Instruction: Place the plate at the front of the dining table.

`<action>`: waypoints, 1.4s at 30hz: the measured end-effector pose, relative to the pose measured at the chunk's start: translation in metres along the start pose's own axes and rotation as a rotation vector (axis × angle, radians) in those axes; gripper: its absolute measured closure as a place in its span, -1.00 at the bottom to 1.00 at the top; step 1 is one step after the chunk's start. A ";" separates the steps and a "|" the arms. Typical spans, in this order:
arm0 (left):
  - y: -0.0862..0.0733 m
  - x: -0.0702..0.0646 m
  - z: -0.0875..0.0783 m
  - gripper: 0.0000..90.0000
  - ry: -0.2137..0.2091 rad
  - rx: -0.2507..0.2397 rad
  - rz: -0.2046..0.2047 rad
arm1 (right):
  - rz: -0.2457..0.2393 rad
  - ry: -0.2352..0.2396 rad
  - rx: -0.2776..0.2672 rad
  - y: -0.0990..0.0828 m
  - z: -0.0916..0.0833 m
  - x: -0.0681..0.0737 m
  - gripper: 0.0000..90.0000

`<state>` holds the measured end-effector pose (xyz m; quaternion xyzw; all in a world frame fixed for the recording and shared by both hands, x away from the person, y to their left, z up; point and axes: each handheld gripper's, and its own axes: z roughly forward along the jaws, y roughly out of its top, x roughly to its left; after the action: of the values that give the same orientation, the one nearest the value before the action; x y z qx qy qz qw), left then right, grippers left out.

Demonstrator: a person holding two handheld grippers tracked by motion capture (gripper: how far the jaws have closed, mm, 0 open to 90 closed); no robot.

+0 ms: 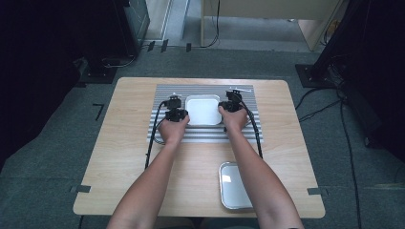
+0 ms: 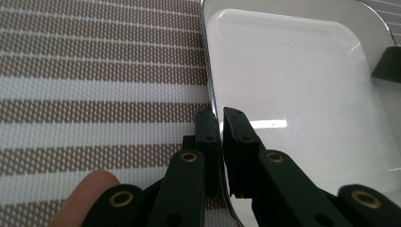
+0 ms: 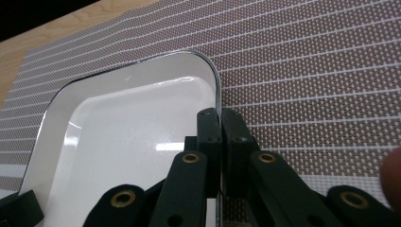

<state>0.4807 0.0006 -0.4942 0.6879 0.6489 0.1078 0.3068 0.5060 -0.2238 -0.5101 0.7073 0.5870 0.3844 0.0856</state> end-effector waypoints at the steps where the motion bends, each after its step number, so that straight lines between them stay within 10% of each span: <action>1: 0.002 0.000 0.000 0.91 0.004 0.000 0.003 | 0.000 0.000 0.000 0.000 0.000 0.000 0.97; 14: 0.009 0.005 0.005 0.88 0.001 0.005 -0.004 | 0.007 0.025 -0.027 0.002 0.009 -0.001 0.94; 20: 0.007 0.010 -0.002 0.50 -0.013 -0.066 0.009 | 0.027 0.101 -0.045 0.004 0.007 -0.008 0.38; 23: 0.002 0.015 -0.006 0.19 0.008 -0.134 0.004 | -0.022 0.112 -0.083 0.007 0.001 -0.013 0.25; 29: -0.002 0.021 -0.016 -0.35 0.008 -0.117 0.023 | -0.117 0.101 -0.071 0.012 -0.019 -0.021 0.11; 33: -0.006 0.024 -0.023 -0.47 -0.025 -0.122 0.031 | -0.183 0.031 -0.035 0.010 -0.026 -0.022 0.03; 42: -0.023 0.032 -0.039 -0.56 -0.045 -0.132 0.085 | -0.211 0.053 -0.052 0.000 -0.052 -0.030 -0.34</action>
<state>0.4447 0.0413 -0.4845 0.6954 0.6036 0.1477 0.3610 0.4721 -0.2679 -0.4881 0.6287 0.6502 0.4069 0.1284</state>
